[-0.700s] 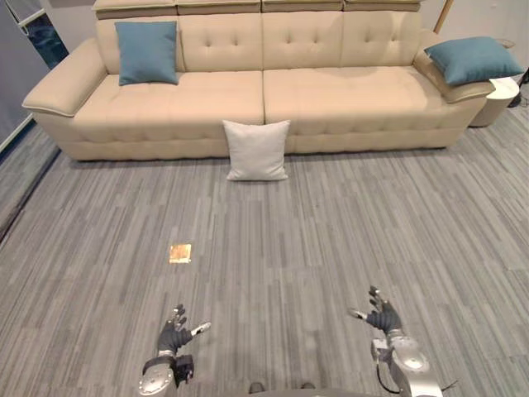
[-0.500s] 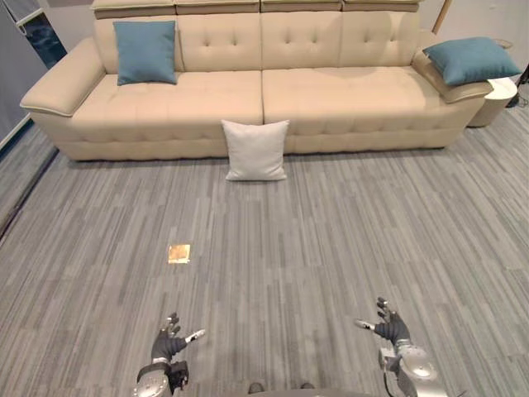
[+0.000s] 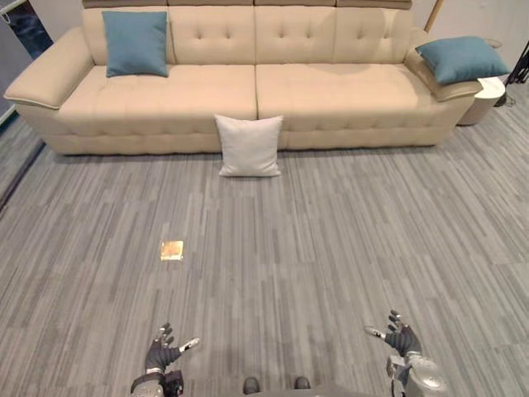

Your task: Pick up cushions and gather them together orderly.

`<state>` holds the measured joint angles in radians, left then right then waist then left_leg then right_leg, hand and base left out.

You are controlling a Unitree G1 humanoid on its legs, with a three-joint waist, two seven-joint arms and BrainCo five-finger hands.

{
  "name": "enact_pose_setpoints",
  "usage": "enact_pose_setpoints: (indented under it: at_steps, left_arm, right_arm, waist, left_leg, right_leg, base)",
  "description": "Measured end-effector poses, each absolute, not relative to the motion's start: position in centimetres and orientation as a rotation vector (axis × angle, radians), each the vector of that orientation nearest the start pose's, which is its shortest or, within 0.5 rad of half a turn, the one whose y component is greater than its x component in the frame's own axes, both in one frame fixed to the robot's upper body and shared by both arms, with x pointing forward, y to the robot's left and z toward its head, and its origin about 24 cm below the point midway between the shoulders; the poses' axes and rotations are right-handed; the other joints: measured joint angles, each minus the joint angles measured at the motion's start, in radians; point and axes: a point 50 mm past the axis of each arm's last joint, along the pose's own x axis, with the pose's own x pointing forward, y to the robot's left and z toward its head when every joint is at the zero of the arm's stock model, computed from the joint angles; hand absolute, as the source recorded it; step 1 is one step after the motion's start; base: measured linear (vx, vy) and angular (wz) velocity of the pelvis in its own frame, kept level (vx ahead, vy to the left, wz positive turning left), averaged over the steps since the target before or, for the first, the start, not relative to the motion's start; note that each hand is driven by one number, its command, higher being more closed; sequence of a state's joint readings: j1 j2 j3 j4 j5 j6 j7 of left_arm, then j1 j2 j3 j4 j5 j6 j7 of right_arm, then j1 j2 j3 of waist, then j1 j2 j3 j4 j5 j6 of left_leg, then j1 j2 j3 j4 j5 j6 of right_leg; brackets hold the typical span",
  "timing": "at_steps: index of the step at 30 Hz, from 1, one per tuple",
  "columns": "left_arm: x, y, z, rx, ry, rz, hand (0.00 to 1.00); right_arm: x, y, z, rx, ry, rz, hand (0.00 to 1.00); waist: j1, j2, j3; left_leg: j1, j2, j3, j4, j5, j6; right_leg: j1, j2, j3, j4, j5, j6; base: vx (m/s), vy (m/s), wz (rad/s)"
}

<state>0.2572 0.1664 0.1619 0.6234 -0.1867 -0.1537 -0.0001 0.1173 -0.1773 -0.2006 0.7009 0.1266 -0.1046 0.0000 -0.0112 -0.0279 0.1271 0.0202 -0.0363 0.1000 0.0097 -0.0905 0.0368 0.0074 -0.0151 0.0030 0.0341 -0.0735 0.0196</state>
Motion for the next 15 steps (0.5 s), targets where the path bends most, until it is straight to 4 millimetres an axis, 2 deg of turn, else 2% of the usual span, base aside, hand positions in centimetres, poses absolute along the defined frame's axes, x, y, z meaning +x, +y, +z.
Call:
enact_pose_setpoints:
  at_steps: [2,5,7,8,9,11,13,15]
  left_arm:
    - [12.0,24.7,-10.4,-0.037,0.65,0.346,0.0]
    - [13.1,24.6,-9.5,-0.053,0.589,0.343,0.0]
    - [13.4,24.5,-9.3,-0.066,0.569,0.343,0.0]
    - [13.6,24.4,-9.2,-0.072,0.563,0.343,0.0]
    - [14.0,24.5,-9.0,-0.066,0.555,0.337,0.0]
    - [14.4,24.5,-8.9,-0.054,0.548,0.328,0.0]
    - [15.3,24.5,-8.5,-0.052,0.525,0.334,0.0]
    - [16.5,24.2,-8.1,-0.055,0.494,0.32,0.0]
  right_arm:
    - [15.5,-25.2,-10.3,-0.002,0.659,-0.328,0.0]
    - [16.8,-25.3,-9.7,-0.007,0.624,-0.325,0.0]
    - [17.2,-25.1,-9.5,-0.005,0.614,-0.317,0.0]
    - [17.4,-24.8,-9.4,-0.008,0.608,-0.307,0.0]
    - [17.4,-24.7,-9.4,-0.008,0.605,-0.306,0.0]
    - [17.3,-24.7,-9.4,-0.012,0.607,-0.309,0.0]
    - [17.9,-24.4,-8.9,-0.02,0.58,-0.29,0.0]
    - [18.9,-24.3,-8.2,-0.038,0.543,-0.267,0.0]
  waist:
    - [0.004,0.008,0.009]
    - [0.026,0.032,0.018]
    - [0.024,0.043,0.027]
    - [0.024,0.044,0.039]
    - [0.022,0.04,0.05]
    - [0.019,0.045,0.065]
    - [0.001,0.051,0.075]
    - [-0.023,0.068,0.106]
  left_leg:
    - [-0.036,0.002,0.011,0.066,-0.052,0.006]
    - [-0.108,0.009,0.043,0.197,-0.15,0.02]
    - [-0.108,0.004,0.045,0.238,-0.195,0.039]
    - [-0.064,-0.005,0.037,0.24,-0.212,0.059]
    - [-0.037,-0.014,0.032,0.238,-0.217,0.066]
    - [0.037,-0.019,0.008,0.205,-0.238,0.074]
    - [0.1,-0.015,-0.027,0.143,-0.238,0.073]
    - [0.156,0.009,-0.053,0.116,-0.246,0.058]
  right_leg:
    - [-0.003,-0.003,0.008,0.005,-0.011,0.013]
    - [-0.088,-0.005,0.04,0.137,-0.083,0.045]
    - [-0.17,-0.016,0.025,0.336,-0.14,0.096]
    - [-0.257,-0.027,0.002,0.567,-0.151,0.111]
    - [-0.3,-0.035,-0.024,0.664,-0.167,0.107]
    - [-0.372,-0.038,-0.086,0.742,-0.221,0.056]
    - [-0.444,-0.019,-0.141,0.689,-0.225,0.045]
    - [-0.505,0.012,-0.174,0.564,-0.18,0.004]
  base:
    - [0.09,0.057,-0.24]
    - [0.12,0.08,-0.35]
    - [0.22,0.131,-0.13]
    - [0.27,0.122,0.05]
    - [0.36,0.115,0.13]
    - [0.39,0.108,0.24]
    - [0.44,0.069,0.46]
    - [0.5,0.023,0.65]
